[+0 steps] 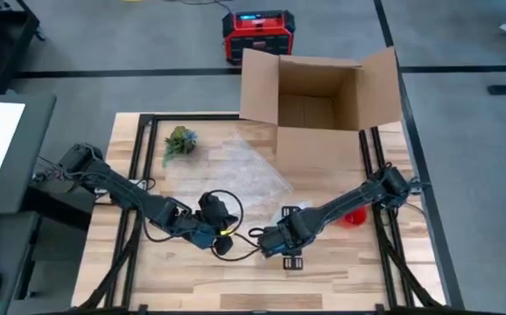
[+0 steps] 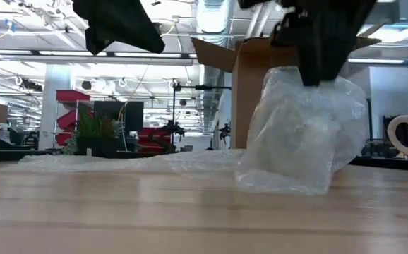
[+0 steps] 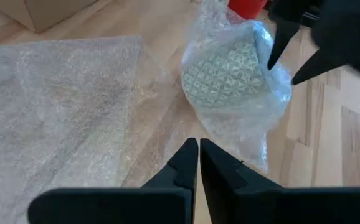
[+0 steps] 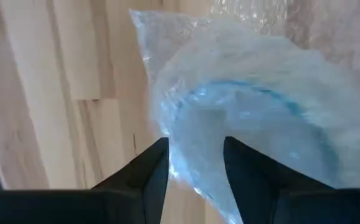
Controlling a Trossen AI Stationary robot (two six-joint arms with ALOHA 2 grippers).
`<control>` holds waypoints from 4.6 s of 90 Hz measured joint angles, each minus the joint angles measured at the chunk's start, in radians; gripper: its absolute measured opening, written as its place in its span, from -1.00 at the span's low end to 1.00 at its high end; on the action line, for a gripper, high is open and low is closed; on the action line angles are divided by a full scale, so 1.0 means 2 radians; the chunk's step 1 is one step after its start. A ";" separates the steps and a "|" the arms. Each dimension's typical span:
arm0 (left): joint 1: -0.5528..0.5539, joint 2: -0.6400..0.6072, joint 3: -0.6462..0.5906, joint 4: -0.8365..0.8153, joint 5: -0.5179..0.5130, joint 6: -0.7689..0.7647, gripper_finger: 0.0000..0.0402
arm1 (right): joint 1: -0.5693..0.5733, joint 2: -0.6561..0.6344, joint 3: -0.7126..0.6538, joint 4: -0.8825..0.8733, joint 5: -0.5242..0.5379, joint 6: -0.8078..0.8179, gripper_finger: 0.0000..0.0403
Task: Wrap mug
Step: Wrap the blue patterned mug with the transparent bubble wrap
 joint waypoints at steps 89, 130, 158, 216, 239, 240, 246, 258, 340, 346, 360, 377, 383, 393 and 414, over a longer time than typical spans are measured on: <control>0.000 0.000 0.000 0.000 0.000 0.000 -1.00 | 0.150 0.000 -0.047 -0.057 0.151 0.003 -0.24; 0.002 0.000 0.001 -0.001 0.000 0.001 -1.00 | 0.138 0.002 -0.135 0.001 0.247 -0.071 0.27; 0.003 0.000 0.001 -0.001 0.000 0.006 -1.00 | 0.106 0.002 -0.178 0.028 0.316 -0.030 -0.21; -0.004 0.000 0.001 -0.027 0.027 0.007 -1.00 | -0.008 -0.043 -0.102 0.095 0.004 -0.121 -0.91; -0.006 0.000 0.001 -0.052 0.038 0.001 -1.00 | -0.032 -0.035 -0.131 0.143 -0.003 -0.123 -0.71; -0.006 0.000 0.001 -0.052 0.038 0.001 -1.00 | -0.033 -0.035 -0.131 0.145 -0.003 -0.123 -0.70; -0.005 0.000 0.001 -0.052 0.038 0.000 -1.00 | -0.037 -0.036 -0.130 0.147 -0.004 -0.119 -0.62; -0.005 0.000 0.001 -0.053 0.038 -0.001 -1.00 | -0.041 -0.038 -0.123 0.127 -0.004 -0.122 -0.43; -0.005 0.000 0.001 -0.048 0.036 -0.018 -1.00 | 0.009 -0.070 -0.177 0.223 0.002 -0.048 -0.97; -0.005 0.000 0.001 -0.049 0.035 -0.018 -1.00 | 0.007 -0.070 -0.212 0.263 -0.007 -0.042 -0.97; -0.005 0.000 0.001 -0.049 0.034 -0.018 -1.00 | -0.004 -0.074 -0.245 0.289 -0.007 -0.027 -0.99; -0.002 0.000 0.001 -0.049 0.035 -0.014 -1.00 | -0.003 -0.068 -0.200 0.225 -0.003 -0.031 -0.99; -0.002 0.000 0.001 -0.049 0.035 -0.014 -1.00 | -0.002 -0.067 -0.167 0.182 -0.002 -0.031 -1.00; -0.002 0.000 0.001 -0.049 0.035 -0.014 -1.00 | -0.001 -0.070 -0.109 0.118 -0.001 -0.031 -1.00; -0.002 0.000 0.001 -0.050 0.035 -0.014 -1.00 | 0.012 -0.070 -0.057 0.122 0.000 -0.032 -1.00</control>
